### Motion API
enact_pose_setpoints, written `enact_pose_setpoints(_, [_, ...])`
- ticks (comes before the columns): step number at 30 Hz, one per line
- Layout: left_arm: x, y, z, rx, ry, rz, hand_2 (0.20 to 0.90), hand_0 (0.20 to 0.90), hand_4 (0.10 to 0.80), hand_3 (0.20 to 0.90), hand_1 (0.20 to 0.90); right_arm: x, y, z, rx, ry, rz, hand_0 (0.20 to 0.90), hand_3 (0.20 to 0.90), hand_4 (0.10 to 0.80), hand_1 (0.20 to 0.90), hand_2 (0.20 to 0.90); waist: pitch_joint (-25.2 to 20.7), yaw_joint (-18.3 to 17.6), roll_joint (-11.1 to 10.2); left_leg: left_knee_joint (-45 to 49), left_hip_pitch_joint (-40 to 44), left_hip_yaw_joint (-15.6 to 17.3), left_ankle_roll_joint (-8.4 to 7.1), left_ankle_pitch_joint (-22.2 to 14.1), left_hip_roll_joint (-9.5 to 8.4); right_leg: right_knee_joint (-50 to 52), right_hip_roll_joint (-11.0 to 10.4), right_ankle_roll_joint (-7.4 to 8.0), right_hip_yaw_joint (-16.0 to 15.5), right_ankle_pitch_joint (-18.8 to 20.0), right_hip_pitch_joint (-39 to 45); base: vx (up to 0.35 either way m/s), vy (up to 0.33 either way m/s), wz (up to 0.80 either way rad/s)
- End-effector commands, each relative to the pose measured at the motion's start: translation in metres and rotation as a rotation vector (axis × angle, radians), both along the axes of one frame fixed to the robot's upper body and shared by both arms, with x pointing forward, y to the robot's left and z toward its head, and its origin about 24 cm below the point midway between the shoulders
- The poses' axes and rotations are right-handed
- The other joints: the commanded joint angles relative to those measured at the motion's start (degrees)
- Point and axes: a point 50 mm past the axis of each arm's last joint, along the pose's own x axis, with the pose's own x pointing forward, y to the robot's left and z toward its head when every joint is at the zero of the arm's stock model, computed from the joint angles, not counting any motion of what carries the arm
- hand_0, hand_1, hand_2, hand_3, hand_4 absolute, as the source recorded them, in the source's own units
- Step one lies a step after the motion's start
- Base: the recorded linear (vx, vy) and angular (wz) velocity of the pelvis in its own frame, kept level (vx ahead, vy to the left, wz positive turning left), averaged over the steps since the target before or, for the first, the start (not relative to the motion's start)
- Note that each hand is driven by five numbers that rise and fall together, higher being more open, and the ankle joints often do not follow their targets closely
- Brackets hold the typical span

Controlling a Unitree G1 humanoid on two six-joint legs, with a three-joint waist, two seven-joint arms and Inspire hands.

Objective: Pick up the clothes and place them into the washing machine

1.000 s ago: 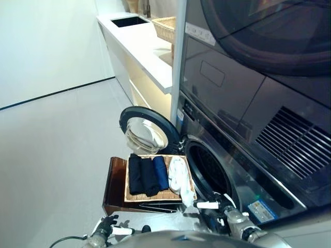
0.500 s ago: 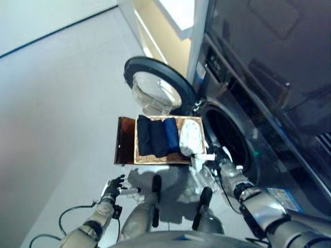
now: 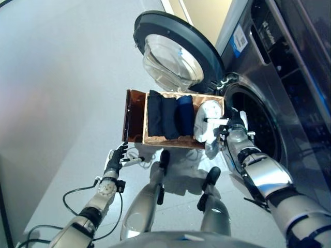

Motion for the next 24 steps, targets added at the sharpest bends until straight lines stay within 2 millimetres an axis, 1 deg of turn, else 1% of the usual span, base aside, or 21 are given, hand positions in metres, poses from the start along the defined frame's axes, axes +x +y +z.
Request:
enact_pose_setpoints(1, [0.008, 0.009, 0.015, 0.064, -0.100, -0.005, 0.900, 0.900, 0.800, 0.900, 0.900, 0.014, -0.020, 0.040, -0.159, -0.107, -0.030, 0.900, 0.900, 0.800, 0.900, 0.900, 1.2, 0.8, -0.9, 13.6, -7.8, -2.0, -4.10, -11.0, -1.16, 1.5, -3.4, 0.26, 0.6, -2.1, 2.4, 0.043, 0.015, 0.08])
enact_pose_setpoints(4, [0.007, 0.008, 0.012, 0.078, -0.081, -0.004, 0.900, 0.900, 0.800, 0.900, 0.900, 0.015, -0.015, 0.040, -0.168, -0.103, -0.026, 0.900, 0.900, 0.800, 0.900, 0.900, 1.3, 0.8, -1.2, 14.2, -8.3, -2.2, -4.12, -11.2, -1.36, 1.6, -3.4, 0.16, 0.4, -2.4, 2.6, 0.035, 0.007, 0.12])
enact_pose_setpoints(6, [0.007, 0.008, 0.010, 0.089, -0.072, 0.009, 0.900, 0.900, 0.800, 0.900, 0.900, 0.015, -0.009, 0.036, -0.179, -0.094, -0.015, 0.900, 0.900, 0.800, 0.900, 0.900, 1.2, 0.9, -1.6, 14.8, -9.2, -2.6, -4.11, -11.4, -1.67, 1.7, -3.2, 0.01, -0.1, -2.7, 2.5, 0.040, -0.002, 0.10])
enact_pose_setpoints(10, [0.007, 0.008, 0.008, 0.099, -0.061, 0.021, 0.900, 0.900, 0.800, 0.900, 0.900, 0.013, -0.009, 0.032, -0.211, -0.067, -0.018, 0.900, 0.900, 0.800, 0.900, 0.900, 1.3, 1.2, -1.7, 15.4, -10.3, -3.0, -4.17, -11.4, -1.93, 2.1, -3.1, -0.05, -0.6, -2.9, 2.1, 0.008, 0.005, 0.09])
enact_pose_setpoints(11, [0.010, 0.005, 0.012, 0.095, -0.087, 0.019, 0.900, 0.900, 0.800, 0.900, 0.900, 0.013, -0.012, 0.035, -0.246, -0.068, -0.027, 0.900, 0.900, 0.800, 0.900, 0.900, 1.8, 1.6, -1.4, 15.7, -11.2, -3.3, -4.18, -11.3, -2.00, 2.9, -3.2, -0.16, -1.0, -3.1, 1.2, -0.020, 0.013, 0.13])
enact_pose_setpoints(15, [0.011, -0.002, 0.013, 0.101, -0.108, 0.001, 0.900, 0.900, 0.800, 0.900, 0.900, 0.014, -0.017, 0.042, -0.311, -0.071, -0.042, 0.900, 0.900, 0.800, 0.900, 0.900, 2.9, 2.2, -1.1, 16.3, -12.6, -3.7, -4.23, -11.1, -2.24, 4.1, -3.1, -0.30, -1.6, -3.7, 0.2, -0.011, 0.007, 0.13])
enact_pose_setpoints(20, [0.012, -0.004, 0.010, 0.128, -0.093, 0.009, 0.900, 0.900, 0.800, 0.900, 0.900, 0.014, -0.013, 0.041, -0.339, -0.070, -0.045, 0.900, 0.900, 0.800, 0.900, 0.900, 3.3, 2.5, -1.2, 17.3, -13.8, -4.4, -4.33, -11.3, -2.50, 5.4, -3.1, -0.62, -2.0, -4.6, -0.5, 0.006, 0.005, 0.13])
enact_pose_setpoints(24, [0.014, -0.008, 0.012, 0.130, -0.110, 0.010, 0.900, 0.900, 0.800, 0.900, 0.900, 0.015, -0.013, 0.045, -0.376, -0.068, -0.048, 0.900, 0.900, 0.800, 0.900, 0.900, 3.8, 2.8, -0.7, 17.5, -14.6, -4.5, -4.26, -11.2, -2.66, 6.1, -3.2, -0.73, -2.1, -4.7, -1.5, -0.009, 0.027, 0.08])
